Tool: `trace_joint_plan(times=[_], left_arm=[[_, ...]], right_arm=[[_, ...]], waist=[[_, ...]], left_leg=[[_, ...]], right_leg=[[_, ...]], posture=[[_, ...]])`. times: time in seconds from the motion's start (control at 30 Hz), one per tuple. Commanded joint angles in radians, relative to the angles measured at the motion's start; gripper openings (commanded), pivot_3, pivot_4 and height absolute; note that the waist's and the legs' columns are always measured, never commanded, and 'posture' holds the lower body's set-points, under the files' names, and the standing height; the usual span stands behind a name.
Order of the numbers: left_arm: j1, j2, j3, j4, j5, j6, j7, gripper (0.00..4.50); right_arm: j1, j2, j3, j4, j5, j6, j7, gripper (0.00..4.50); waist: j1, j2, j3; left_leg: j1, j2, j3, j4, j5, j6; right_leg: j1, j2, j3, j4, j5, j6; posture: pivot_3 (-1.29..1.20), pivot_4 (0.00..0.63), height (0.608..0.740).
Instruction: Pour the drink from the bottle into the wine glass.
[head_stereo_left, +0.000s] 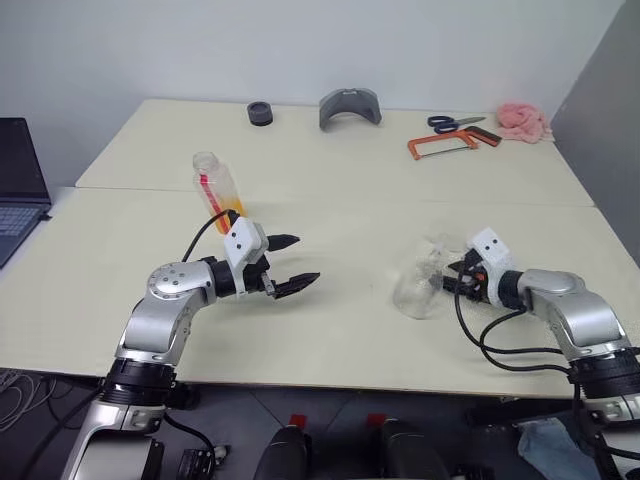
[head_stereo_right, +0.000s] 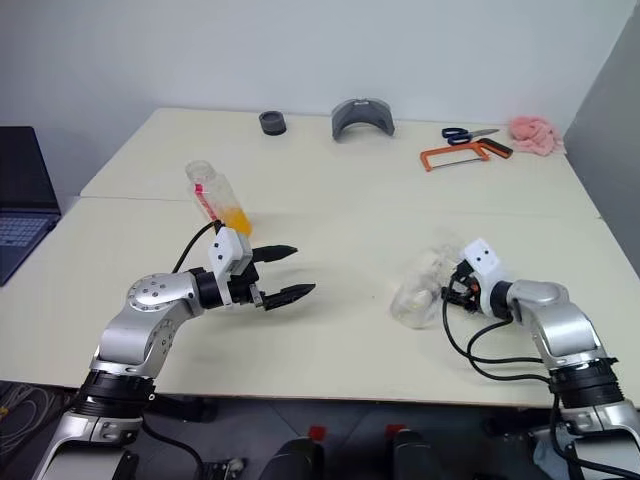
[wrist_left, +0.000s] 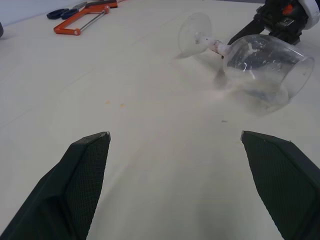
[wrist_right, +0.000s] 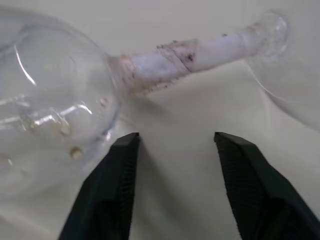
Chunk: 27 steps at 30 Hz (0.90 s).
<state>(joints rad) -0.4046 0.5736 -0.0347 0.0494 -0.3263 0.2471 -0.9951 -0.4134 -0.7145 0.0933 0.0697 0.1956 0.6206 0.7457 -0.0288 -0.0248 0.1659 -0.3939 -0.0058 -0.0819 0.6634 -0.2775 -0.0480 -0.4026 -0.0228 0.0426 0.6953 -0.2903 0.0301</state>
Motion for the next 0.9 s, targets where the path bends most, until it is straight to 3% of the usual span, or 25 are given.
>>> trace_joint_plan(times=[0.03, 0.07, 0.27, 0.53, 0.7, 0.9], left_arm=[[-0.010, 0.002, 0.002, -0.034, 0.001, -0.014, -0.005, 4.50], [-0.007, 0.002, 0.001, -0.036, 0.001, -0.014, -0.005, 4.50], [-0.009, 0.002, -0.001, -0.028, 0.001, -0.018, -0.011, 4.50], [-0.013, -0.006, -0.006, -0.026, -0.006, -0.021, -0.029, 4.50], [0.002, 0.007, -0.006, -0.038, -0.017, -0.013, -0.065, 4.50], [0.006, 0.024, 0.009, -0.028, -0.009, -0.019, -0.073, 4.50]], right_arm=[[0.019, -0.070, 0.015, 0.019, -0.091, -0.111, 0.010, 3.99], [0.027, -0.095, 0.029, 0.017, -0.123, -0.165, 0.017, 4.34], [0.035, -0.205, 0.061, 0.081, -0.322, -0.548, -0.045, 4.34], [-0.119, -0.280, 0.180, 0.315, -0.637, -1.177, -0.217, 4.34], [-0.236, -0.251, 0.247, 0.437, -0.721, -1.368, -0.222, 4.34], [-0.344, -0.210, 0.283, 0.545, -0.763, -1.458, -0.220, 4.34]], waist=[[0.000, 0.000, 0.000], [0.000, 0.000, 0.000], [-0.001, 0.000, 0.000], [-0.010, 0.002, 0.002], [-0.013, 0.002, 0.002], [-0.012, 0.002, 0.003]], left_leg=[[0.000, 0.000, 0.000, 0.000, 0.000, 0.000], [0.000, 0.000, 0.000, 0.000, 0.000, 0.000], [0.000, 0.000, 0.001, 0.000, 0.000, 0.000], [0.000, 0.000, 0.004, -0.001, 0.000, 0.000], [0.000, 0.000, 0.004, -0.001, 0.000, 0.000], [0.000, 0.001, 0.003, -0.001, 0.000, -0.001]], right_leg=[[0.000, 0.000, 0.000, 0.000, 0.000, 0.000], [0.000, 0.000, 0.000, 0.000, 0.000, 0.000], [0.000, 0.000, 0.000, -0.001, 0.000, 0.000], [-0.002, 0.002, 0.001, -0.001, 0.000, 0.000], [-0.002, 0.002, 0.002, -0.001, 0.000, 0.000], [-0.002, 0.002, 0.002, 0.000, 0.000, 0.000]], posture=[[0.00, 0.150, 0.740], [0.00, 0.150, 0.740], [0.00, 0.150, 0.740], [0.00, 0.150, 0.740], [0.00, 0.150, 0.740], [0.00, 0.150, 0.740]])
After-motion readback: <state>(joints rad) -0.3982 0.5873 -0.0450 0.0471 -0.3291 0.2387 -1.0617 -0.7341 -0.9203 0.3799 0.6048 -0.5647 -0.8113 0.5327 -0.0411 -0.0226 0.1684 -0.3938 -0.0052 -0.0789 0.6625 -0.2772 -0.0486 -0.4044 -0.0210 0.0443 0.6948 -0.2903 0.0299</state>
